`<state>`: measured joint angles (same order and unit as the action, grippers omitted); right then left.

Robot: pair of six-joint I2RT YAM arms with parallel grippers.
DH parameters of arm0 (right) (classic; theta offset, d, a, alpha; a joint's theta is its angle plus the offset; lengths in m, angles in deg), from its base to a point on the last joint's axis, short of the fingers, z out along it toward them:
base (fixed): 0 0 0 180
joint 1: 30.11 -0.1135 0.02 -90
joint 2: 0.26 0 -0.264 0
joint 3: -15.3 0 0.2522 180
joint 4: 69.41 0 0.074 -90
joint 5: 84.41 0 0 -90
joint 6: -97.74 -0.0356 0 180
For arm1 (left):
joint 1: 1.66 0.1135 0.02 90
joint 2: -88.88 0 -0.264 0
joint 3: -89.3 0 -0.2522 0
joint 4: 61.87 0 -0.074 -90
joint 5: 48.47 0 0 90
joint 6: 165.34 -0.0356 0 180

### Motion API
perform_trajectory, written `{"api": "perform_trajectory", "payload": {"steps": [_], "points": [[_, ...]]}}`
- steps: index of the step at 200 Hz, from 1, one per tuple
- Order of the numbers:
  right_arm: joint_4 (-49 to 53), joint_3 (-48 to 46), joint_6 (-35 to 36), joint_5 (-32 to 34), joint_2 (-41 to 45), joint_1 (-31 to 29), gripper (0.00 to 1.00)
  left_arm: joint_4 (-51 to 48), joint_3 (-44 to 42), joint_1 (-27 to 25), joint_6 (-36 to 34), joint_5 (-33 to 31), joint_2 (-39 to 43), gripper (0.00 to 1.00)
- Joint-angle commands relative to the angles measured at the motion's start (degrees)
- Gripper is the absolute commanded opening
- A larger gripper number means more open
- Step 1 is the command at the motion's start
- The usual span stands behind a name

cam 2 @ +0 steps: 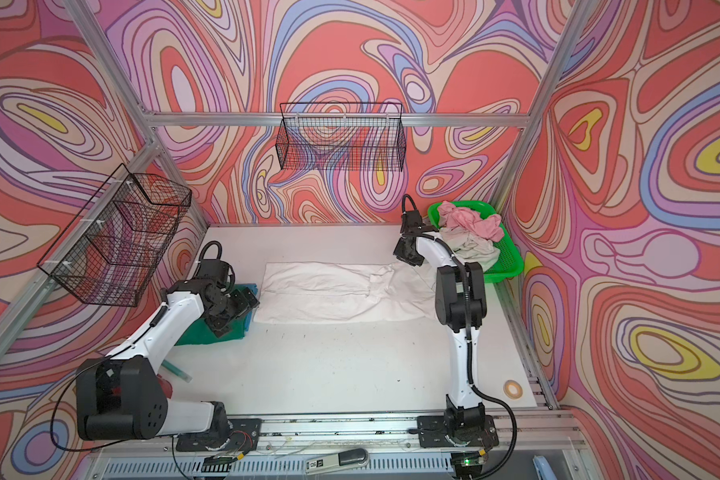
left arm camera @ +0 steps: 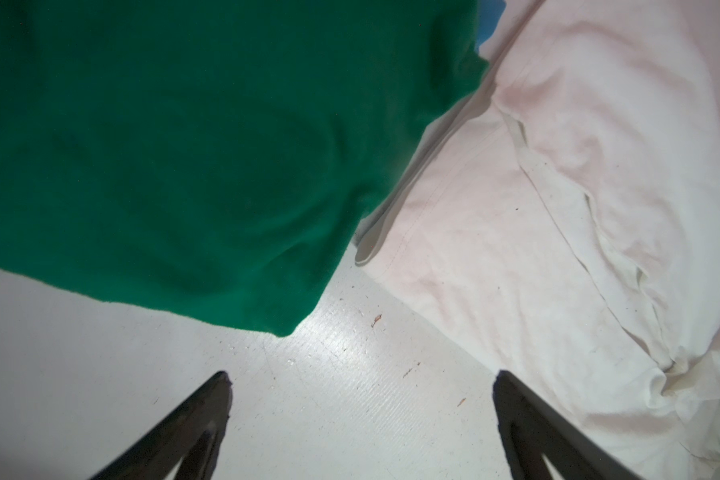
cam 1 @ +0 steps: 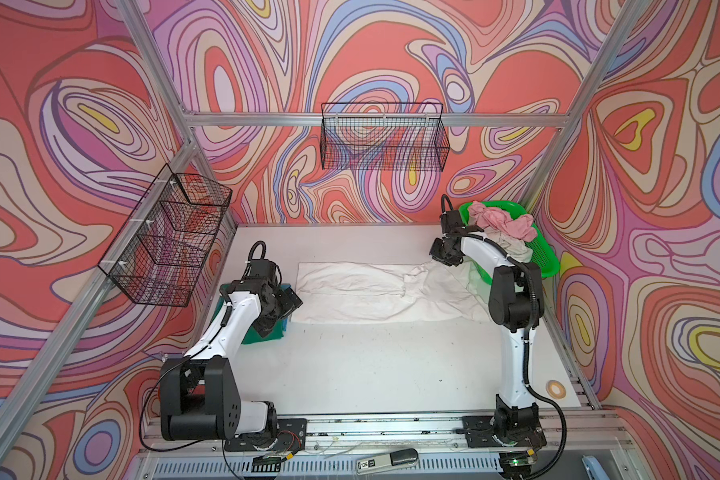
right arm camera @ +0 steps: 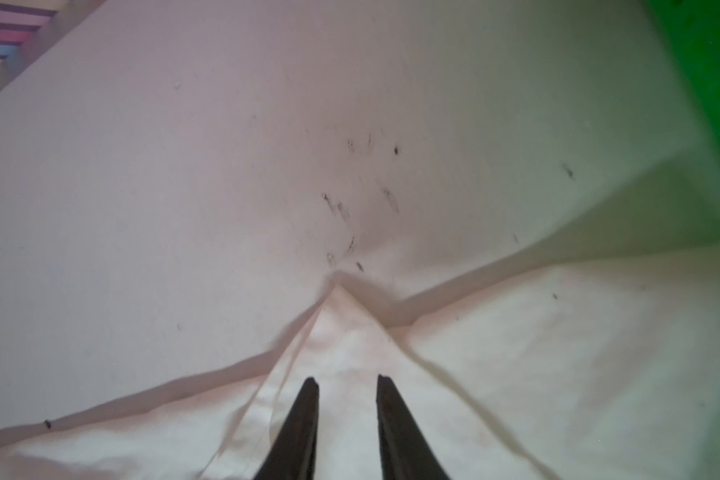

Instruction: Fold and stack the t-shirts

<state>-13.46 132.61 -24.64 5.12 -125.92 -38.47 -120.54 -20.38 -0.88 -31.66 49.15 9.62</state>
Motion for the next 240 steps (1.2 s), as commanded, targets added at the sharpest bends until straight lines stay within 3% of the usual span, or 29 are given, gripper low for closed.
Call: {"api": "perform_trajectory", "payload": {"steps": [1,28,50,132,171,192,200,211,219,240], "points": [[-4.4,-8.9,-3.1,-6.5,7.1,-1.2,0.27,0.2,-0.8,0.5,-0.3,0.4,-0.2,1.00],[-9.0,-17.2,-5.7,-9.3,10.7,-3.0,0.25,0.3,-1.0,0.5,-0.3,0.7,-0.1,1.00],[-10.2,-18.1,-6.3,-9.0,9.7,-5.2,0.23,0.5,-1.0,0.5,-0.2,1.0,-0.1,1.00],[-4.9,-3.0,-3.9,-10.3,-0.2,-9.5,0.23,0.2,-1.1,1.2,-0.3,0.8,0.1,1.00],[-4.6,-13.3,-2.5,-4.3,13.1,-6.4,0.35,0.5,-1.6,1.2,-0.3,1.5,0.4,1.00],[-3.9,-22.1,-2.2,-2.6,21.9,-1.7,0.41,1.0,-2.0,1.1,0.1,2.9,0.4,1.00],[-3.8,-25.8,-2.2,-0.8,25.2,0.1,0.49,1.2,-2.3,1.0,0.4,3.3,0.5,1.00],[-2.9,-29.8,-1.9,1.3,29.9,2.8,0.52,1.6,-2.6,0.8,0.9,3.6,0.6,1.00],[-2.6,-33.4,-1.8,3.0,32.6,5.0,0.62,1.8,-2.8,0.6,1.1,3.9,0.5,1.00],[-5.6,-41.1,-1.5,0.6,37.1,12.3,0.64,2.3,-2.8,-0.8,2.3,4.2,-0.3,1.00]]}}
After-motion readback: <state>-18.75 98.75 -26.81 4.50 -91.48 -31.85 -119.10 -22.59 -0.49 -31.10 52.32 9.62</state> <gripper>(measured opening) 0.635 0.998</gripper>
